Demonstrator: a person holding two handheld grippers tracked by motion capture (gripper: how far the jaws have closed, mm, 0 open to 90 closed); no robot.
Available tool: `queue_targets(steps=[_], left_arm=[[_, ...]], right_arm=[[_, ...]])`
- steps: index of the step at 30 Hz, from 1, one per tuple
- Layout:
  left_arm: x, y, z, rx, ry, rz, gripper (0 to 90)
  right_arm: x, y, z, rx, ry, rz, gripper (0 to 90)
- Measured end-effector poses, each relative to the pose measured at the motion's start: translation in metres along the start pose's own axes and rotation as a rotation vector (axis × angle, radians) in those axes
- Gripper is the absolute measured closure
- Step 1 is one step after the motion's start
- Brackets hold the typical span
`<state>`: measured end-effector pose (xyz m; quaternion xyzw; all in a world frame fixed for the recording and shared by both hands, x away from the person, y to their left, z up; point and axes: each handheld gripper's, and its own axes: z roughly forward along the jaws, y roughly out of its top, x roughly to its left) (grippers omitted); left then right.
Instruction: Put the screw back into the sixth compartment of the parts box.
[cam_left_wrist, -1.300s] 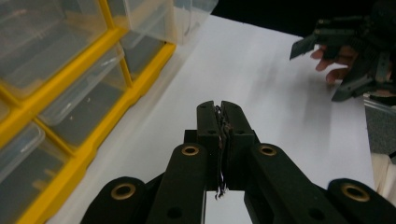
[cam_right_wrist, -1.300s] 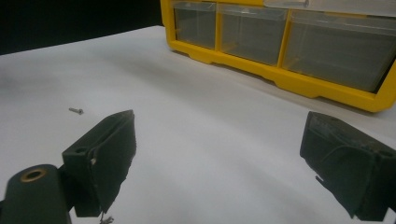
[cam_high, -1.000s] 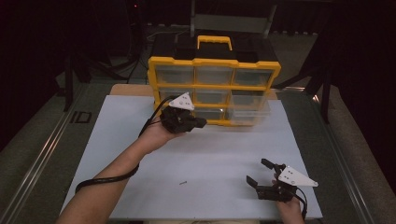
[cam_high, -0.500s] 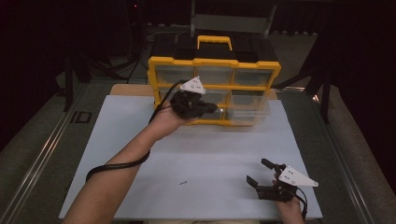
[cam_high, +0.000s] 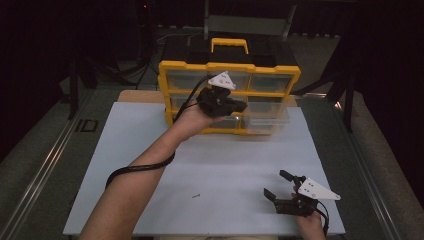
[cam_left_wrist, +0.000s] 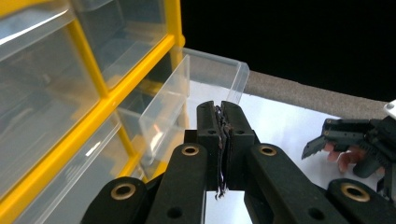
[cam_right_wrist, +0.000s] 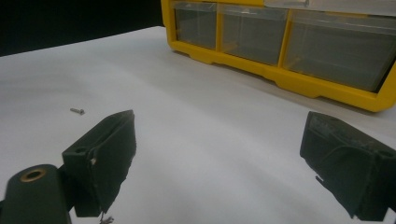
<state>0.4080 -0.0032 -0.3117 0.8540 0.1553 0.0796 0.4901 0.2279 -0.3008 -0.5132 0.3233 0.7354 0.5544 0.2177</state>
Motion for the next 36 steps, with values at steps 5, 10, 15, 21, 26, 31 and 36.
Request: queue_targets(steps=[5, 10, 15, 21, 26, 31, 36], left_arm=[[0.000, 0.010, 0.010, -0.022, -0.004, -0.003, 88.7], [-0.001, 0.015, 0.024, -0.011, -0.010, -0.002, 88.7], [0.000, 0.018, 0.042, 0.004, -0.011, -0.013, 88.7], [0.000, 0.020, 0.061, 0.032, 0.010, -0.025, 88.6], [0.002, 0.017, 0.072, 0.075, 0.037, -0.039, 88.6], [0.007, 0.014, 0.079, 0.117, 0.064, -0.066, 88.6], [0.009, 0.011, 0.087, 0.168, 0.059, -0.079, 88.5]], right_arm=[[0.000, 0.000, 0.000, 0.002, 0.001, -0.001, 10.6], [0.000, 0.000, -0.001, 0.000, 0.000, 0.001, 10.6], [0.000, 0.000, 0.000, 0.003, 0.005, 0.001, 10.5], [0.000, 0.000, -0.001, -0.001, 0.004, 0.001, 10.5], [0.000, 0.000, -0.001, -0.004, 0.006, 0.002, 10.6], [0.000, 0.001, -0.001, -0.004, 0.008, 0.002, 10.5], [0.000, 0.001, -0.002, -0.004, 0.008, 0.003, 10.5]])
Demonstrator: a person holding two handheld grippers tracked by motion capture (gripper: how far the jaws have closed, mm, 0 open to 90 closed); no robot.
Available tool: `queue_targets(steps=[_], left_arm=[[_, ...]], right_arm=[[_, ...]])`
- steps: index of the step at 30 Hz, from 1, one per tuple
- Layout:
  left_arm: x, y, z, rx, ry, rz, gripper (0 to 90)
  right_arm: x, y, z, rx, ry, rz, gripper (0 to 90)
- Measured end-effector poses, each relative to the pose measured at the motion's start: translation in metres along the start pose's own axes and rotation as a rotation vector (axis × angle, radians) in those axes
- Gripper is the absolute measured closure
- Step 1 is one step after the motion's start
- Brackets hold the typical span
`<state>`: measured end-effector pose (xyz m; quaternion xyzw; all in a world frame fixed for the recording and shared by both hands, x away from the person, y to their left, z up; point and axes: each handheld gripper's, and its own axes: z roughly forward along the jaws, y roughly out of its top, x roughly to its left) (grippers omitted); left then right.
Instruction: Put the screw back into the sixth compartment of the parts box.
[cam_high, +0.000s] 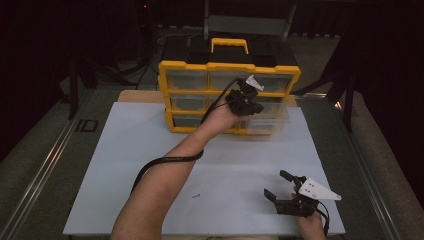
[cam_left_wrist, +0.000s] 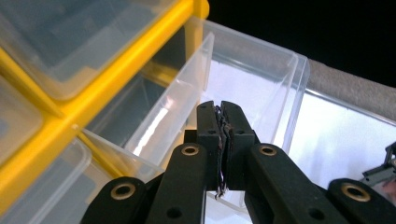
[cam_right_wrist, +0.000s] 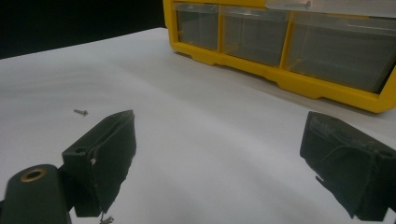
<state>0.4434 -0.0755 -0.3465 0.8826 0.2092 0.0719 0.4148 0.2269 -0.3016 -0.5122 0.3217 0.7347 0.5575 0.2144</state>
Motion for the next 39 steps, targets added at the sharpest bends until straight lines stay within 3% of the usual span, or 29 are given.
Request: queue_targets(steps=[8, 12, 20, 28, 34, 39], left_arm=[[0.002, -0.001, 0.011, 0.068, -0.025, -0.014, 87.5], [0.001, 0.000, 0.007, 0.046, -0.052, -0.016, 77.2], [0.003, 0.003, -0.015, -0.030, -0.046, -0.033, 60.3], [0.003, -0.002, -0.040, -0.084, -0.036, -0.036, 52.1], [0.001, -0.011, -0.053, -0.075, -0.021, -0.021, 36.9], [-0.002, -0.019, -0.062, -0.078, -0.022, -0.007, 29.9]], right_arm=[[0.000, 0.000, 0.000, 0.002, 0.002, 0.000, 10.6], [0.000, 0.000, 0.000, 0.001, 0.002, 0.002, 10.6], [0.000, 0.000, 0.000, 0.003, 0.002, -0.002, 10.6], [0.000, 0.000, 0.000, 0.003, 0.000, 0.001, 10.6], [0.000, 0.000, 0.000, 0.005, -0.001, 0.002, 10.6], [0.000, 0.000, 0.000, 0.003, -0.001, -0.002, 10.6]])
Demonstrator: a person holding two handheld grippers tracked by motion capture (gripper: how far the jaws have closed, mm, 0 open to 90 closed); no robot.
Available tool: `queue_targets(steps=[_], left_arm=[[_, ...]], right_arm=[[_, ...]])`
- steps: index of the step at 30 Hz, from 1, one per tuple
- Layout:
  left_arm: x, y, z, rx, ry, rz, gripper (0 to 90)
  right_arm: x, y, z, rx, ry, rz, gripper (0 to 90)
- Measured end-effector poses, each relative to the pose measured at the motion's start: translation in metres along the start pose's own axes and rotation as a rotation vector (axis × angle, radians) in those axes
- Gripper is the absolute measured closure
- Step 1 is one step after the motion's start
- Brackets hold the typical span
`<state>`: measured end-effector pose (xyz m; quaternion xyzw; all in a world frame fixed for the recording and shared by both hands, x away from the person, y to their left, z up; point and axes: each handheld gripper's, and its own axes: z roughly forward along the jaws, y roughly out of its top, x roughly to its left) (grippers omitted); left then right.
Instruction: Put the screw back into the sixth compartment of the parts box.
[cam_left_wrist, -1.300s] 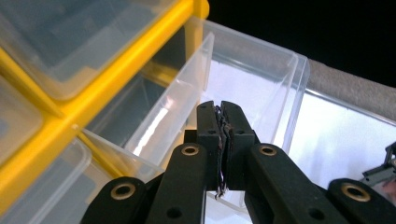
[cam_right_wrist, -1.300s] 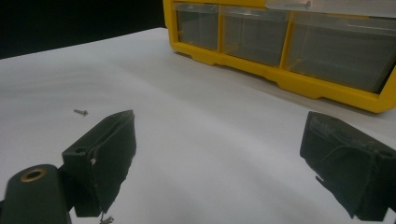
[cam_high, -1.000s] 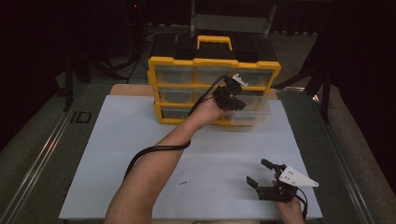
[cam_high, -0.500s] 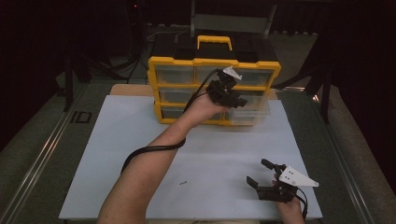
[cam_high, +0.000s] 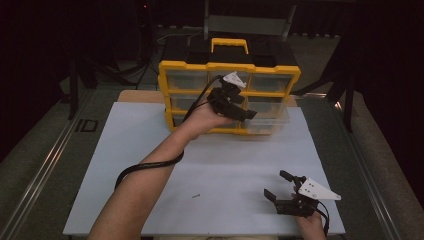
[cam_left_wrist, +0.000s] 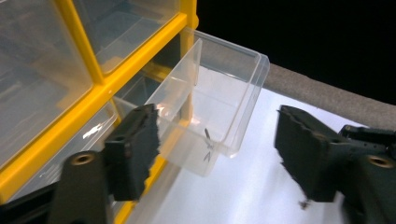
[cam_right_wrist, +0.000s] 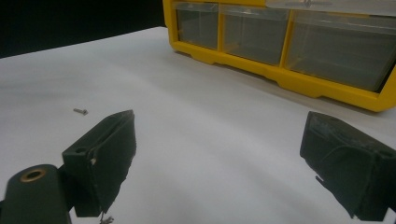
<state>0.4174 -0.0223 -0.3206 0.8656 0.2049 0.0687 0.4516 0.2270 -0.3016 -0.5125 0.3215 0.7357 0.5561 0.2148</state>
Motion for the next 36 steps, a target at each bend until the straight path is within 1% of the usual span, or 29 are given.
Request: queue_targets(steps=[1, 3, 4, 5, 6, 7, 8, 9, 12, 14, 18, 22, 25, 27, 29, 31, 32, 34, 36], left_arm=[[-0.001, -0.002, -0.002, 0.000, -0.004, 0.000, 28.0], [-0.003, -0.005, -0.006, -0.002, 0.016, -0.004, 23.1], [-0.004, -0.007, -0.007, -0.003, 0.016, -0.006, 20.2], [-0.005, -0.008, -0.009, -0.002, 0.028, -0.005, 18.7], [-0.006, -0.010, -0.011, -0.004, 0.022, -0.004, 17.3], [-0.007, -0.012, -0.013, -0.008, 0.014, 0.000, 17.3], [-0.009, -0.015, -0.016, -0.004, 0.017, 0.004, 17.4], [-0.010, -0.017, -0.017, -0.006, 0.009, 0.002, 17.3], [-0.013, -0.026, -0.022, -0.013, 0.006, 0.003, 17.3], [-0.016, -0.031, -0.025, -0.014, 0.026, -0.003, 17.3], [-0.021, -0.044, -0.033, -0.022, 0.019, -0.011, 17.3], [-0.023, -0.056, -0.042, -0.028, 0.014, -0.019, 17.3], [-0.025, -0.064, -0.049, -0.036, 0.018, -0.015, 17.3], [-0.026, -0.069, -0.054, -0.051, 0.021, -0.012, 17.3], [-0.028, -0.074, -0.058, -0.049, 0.021, -0.016, 17.3], [-0.031, -0.079, -0.060, -0.042, 0.020, -0.005, 17.3], [-0.032, -0.081, -0.061, -0.041, 0.029, -0.001, 17.3], [-0.035, -0.085, -0.063, -0.044, 0.015, 0.000, 17.3], [-0.037, -0.090, -0.065, -0.048, 0.014, 0.003, 17.3]], right_arm=[[0.000, 0.000, 0.000, 0.000, 0.000, -0.001, 10.6], [0.000, 0.000, 0.000, 0.000, 0.001, 0.001, 10.6], [0.000, 0.000, 0.000, 0.002, 0.001, -0.002, 10.6], [0.000, 0.000, 0.000, 0.002, 0.002, -0.001, 10.6], [0.000, 0.000, 0.001, 0.003, 0.002, -0.001, 10.6], [0.000, 0.000, 0.001, 0.003, 0.003, -0.001, 10.5], [0.000, 0.000, 0.001, 0.003, 0.004, 0.000, 10.6], [0.000, 0.000, 0.001, 0.003, 0.004, -0.002, 10.6], [0.000, 0.000, 0.000, 0.002, 0.002, 0.001, 10.6], [0.000, 0.000, 0.000, 0.000, 0.003, 0.000, 10.6], [0.000, 0.000, 0.000, 0.001, 0.003, -0.001, 10.6], [0.000, 0.000, 0.001, 0.003, 0.002, -0.003, 10.6], [0.001, 0.000, 0.001, 0.004, 0.005, -0.003, 10.6], [0.001, 0.000, 0.001, 0.005, 0.004, -0.004, 10.5], [0.001, 0.000, 0.001, 0.004, 0.004, -0.003, 10.6], [0.001, 0.000, 0.001, 0.005, 0.002, -0.002, 10.6], [0.001, 0.000, 0.001, 0.006, 0.003, -0.001, 10.6], [0.001, 0.000, 0.001, 0.006, 0.003, -0.003, 10.6], [0.001, 0.000, 0.001, 0.004, 0.004, -0.003, 10.5]])
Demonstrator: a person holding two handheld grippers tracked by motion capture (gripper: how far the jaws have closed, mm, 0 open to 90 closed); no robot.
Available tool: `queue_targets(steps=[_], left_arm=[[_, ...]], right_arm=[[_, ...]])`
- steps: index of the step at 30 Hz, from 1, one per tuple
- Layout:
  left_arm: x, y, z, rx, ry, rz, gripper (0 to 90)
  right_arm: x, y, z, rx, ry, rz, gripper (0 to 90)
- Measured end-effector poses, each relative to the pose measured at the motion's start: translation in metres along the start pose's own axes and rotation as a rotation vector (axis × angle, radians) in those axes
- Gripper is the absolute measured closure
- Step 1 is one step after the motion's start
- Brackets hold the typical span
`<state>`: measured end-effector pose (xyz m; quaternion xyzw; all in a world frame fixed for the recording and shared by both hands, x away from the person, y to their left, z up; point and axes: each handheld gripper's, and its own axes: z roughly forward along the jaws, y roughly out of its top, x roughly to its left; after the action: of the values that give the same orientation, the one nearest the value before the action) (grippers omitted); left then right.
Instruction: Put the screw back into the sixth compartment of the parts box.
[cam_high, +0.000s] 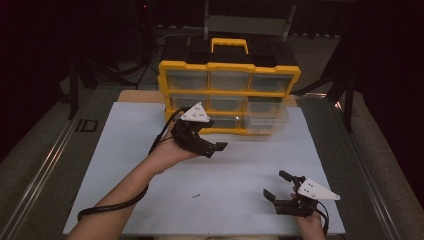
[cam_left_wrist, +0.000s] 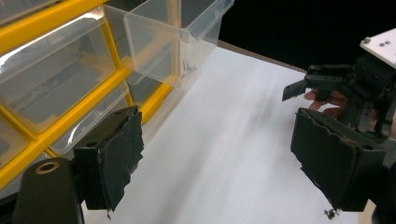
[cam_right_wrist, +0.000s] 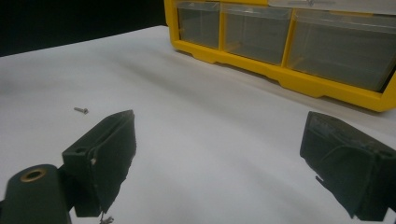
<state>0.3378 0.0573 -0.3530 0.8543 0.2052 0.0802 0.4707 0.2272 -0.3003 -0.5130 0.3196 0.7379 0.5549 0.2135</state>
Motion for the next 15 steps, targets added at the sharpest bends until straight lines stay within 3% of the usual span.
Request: queue_targets(steps=[15], left_arm=[[-0.017, -0.041, -0.012, -0.003, -0.001, 0.008, 17.2]], right_arm=[[0.000, 0.000, 0.000, 0.002, -0.001, 0.000, 10.6]])
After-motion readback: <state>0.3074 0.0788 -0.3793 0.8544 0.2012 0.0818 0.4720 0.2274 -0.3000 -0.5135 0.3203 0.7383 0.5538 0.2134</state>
